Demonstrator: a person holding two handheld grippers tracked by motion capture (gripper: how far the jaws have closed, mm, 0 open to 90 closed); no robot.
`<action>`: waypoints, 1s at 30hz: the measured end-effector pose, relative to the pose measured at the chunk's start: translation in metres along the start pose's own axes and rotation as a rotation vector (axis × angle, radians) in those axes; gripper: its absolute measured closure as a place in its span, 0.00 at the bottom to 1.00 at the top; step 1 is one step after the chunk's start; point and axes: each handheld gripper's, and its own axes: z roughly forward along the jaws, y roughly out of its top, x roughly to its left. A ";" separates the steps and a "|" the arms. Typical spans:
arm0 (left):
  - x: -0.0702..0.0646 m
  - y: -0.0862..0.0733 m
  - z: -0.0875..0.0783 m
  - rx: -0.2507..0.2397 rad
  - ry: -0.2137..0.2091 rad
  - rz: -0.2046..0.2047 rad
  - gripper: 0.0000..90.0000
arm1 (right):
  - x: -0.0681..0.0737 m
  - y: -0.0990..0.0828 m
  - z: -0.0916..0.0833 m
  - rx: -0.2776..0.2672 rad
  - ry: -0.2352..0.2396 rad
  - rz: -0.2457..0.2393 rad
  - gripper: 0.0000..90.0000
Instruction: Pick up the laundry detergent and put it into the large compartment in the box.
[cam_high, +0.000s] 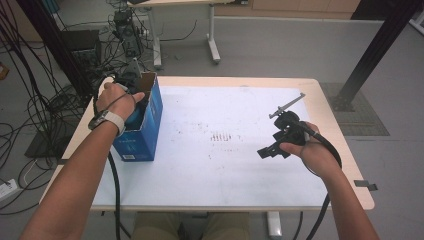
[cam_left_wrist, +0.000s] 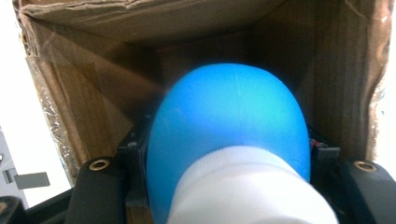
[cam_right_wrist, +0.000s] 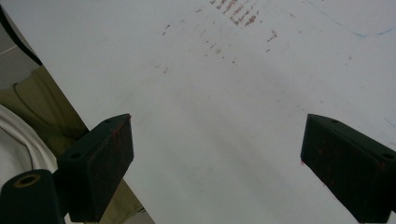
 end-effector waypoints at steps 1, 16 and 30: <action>0.000 0.000 0.000 0.000 0.000 0.000 0.41 | 0.000 0.000 0.000 0.001 0.000 0.000 0.10; 0.004 -0.002 0.000 -0.011 -0.019 0.002 0.40 | 0.001 0.002 -0.001 0.004 -0.001 -0.001 0.10; 0.007 -0.004 -0.001 -0.020 -0.022 -0.005 0.32 | 0.001 0.002 0.001 0.006 0.001 -0.001 0.10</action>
